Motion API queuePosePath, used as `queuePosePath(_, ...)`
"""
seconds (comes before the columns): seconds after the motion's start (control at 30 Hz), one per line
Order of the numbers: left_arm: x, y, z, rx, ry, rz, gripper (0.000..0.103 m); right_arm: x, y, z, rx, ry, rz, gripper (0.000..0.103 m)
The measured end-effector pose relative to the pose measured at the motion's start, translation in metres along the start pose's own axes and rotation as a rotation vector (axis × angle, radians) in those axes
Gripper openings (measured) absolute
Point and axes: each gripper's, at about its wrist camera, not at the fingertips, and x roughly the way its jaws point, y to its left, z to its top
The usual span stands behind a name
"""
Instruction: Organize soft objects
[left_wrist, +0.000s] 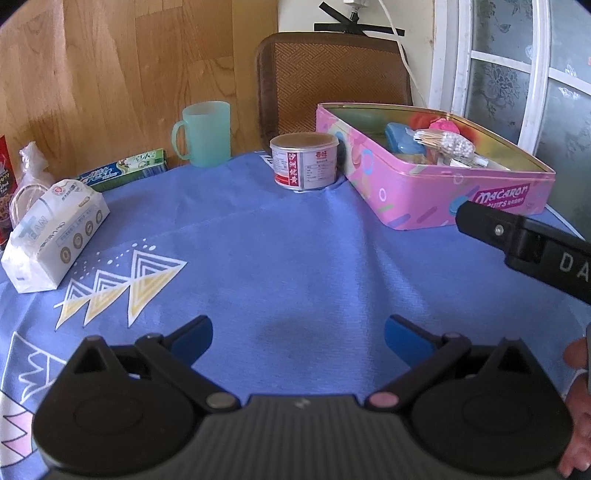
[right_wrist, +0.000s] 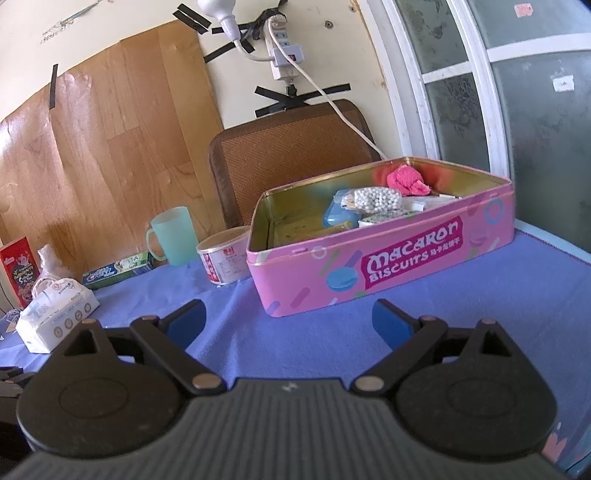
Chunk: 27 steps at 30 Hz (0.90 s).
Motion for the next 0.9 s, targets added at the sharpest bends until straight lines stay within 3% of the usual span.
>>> queuePosePath(0.9,0.003,-0.013,0.002,0.024,0.025,0.042,0.103,-0.006,-0.010,-0.004,0.029,-0.002,0.024,0.096)
